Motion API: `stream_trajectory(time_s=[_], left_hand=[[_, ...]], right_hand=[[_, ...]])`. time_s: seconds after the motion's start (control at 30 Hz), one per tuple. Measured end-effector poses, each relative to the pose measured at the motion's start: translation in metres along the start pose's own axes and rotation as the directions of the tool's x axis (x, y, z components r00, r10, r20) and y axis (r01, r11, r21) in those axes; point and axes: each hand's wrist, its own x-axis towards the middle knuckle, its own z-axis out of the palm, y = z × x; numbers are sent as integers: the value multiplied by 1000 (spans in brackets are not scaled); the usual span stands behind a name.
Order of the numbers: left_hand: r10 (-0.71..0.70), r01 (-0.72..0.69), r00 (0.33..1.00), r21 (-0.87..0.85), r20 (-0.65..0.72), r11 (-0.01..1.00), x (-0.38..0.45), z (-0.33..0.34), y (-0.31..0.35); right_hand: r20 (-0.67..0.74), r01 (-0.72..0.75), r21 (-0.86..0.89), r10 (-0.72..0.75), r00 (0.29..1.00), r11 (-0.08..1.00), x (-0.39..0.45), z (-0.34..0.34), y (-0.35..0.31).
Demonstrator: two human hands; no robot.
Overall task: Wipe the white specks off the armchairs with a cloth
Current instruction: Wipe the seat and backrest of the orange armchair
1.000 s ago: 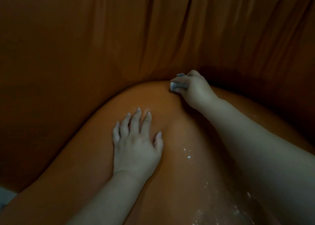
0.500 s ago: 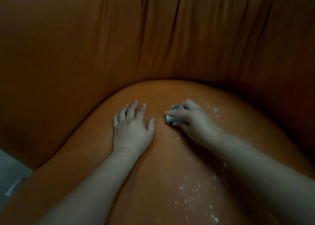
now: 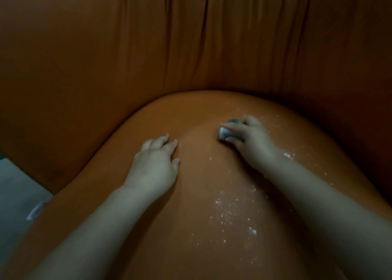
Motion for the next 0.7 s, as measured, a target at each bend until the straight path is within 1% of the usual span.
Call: stream_trajectory(time_s=[0.03, 0.07, 0.1, 0.2, 0.23, 0.27, 0.3, 0.33, 0.37, 0.4, 0.43, 0.47, 0.5, 0.53, 0.57, 0.6, 0.63, 0.67, 0.7], left_hand=[[-8, 8, 1000, -6, -8, 1000, -6, 1, 2], [-17, 16, 1000, -14, -15, 1000, -12, 3, 4], [-22, 21, 999, -17, -26, 1000, -16, 5, 6], [-16, 15, 998, -21, -58, 1000, -26, 9, 7], [-12, 11, 998, -30, -63, 1000, -28, 10, 7], [-11, 8, 998, -40, -66, 999, -30, 11, 7], [-13, 10, 997, -50, -71, 999, -30, 12, 8], [-16, 12, 997, -58, -75, 998, -31, 13, 9], [-18, 13, 997, -65, -81, 998, -31, 14, 10], [-20, 14, 996, -71, -87, 997, -32, 15, 11], [-22, 15, 996, -76, -91, 997, -33, 16, 12], [-23, 16, 996, -79, -91, 997, -33, 16, 11], [-22, 15, 996, -80, -86, 997, -34, 16, 10], [-18, 11, 997, -82, -79, 997, -34, 16, 8], [-14, 8, 997, -84, -71, 996, -34, 15, 6], [-9, 3, 998, -88, -62, 996, -34, 14, 4], [-3, -2, 999, -93, -52, 996, -34, 13, 3], [3, -8, 999, -97, -45, 995, -34, 12, 2], [7, -11, 999, -100, -40, 995, -34, 11, 3]], right_hand=[[4, -20, -34, 20, 1000, 999, 5, 3, -4], [42, -10, -69, 13, 999, 998, 5, 8, -10], [89, 38, -88, -31, 996, 995, -1, 13, -18], [158, 270, -35, -261, 952, 962, -37, 15, -30], [180, 311, -19, -302, 936, 950, -44, 11, -26], [178, 299, -26, -290, 940, 954, -44, 5, -20], [143, 242, -45, -233, 962, 969, -39, 2, -13], [96, 147, -53, -142, 985, 988, -30, -1, -6], [45, 45, -16, -44, 998, 999, -22, -3, -3], [7, -24, 49, 23, 1000, 999, -16, -2, -4], [2, -46, 98, 46, 999, 994, -15, 1, -9], [34, -19, 77, 16, 999, 997, -18, 5, -17], [85, 57, 22, -58, 995, 998, -26, 10, -26], [127, 170, -19, -166, 978, 985, -37, 13, -33], [148, 266, -9, -262, 954, 964, -48, 13, -38], [184, 317, 1, -312, 932, 948, -57, 8, -39], [202, 335, -8, -326, 923, 942, -59, 2, -35], [190, 314, -27, -303, 934, 949, -57, -4, -27], [153, 248, -40, -240, 959, 968, -53, -10, -19]])
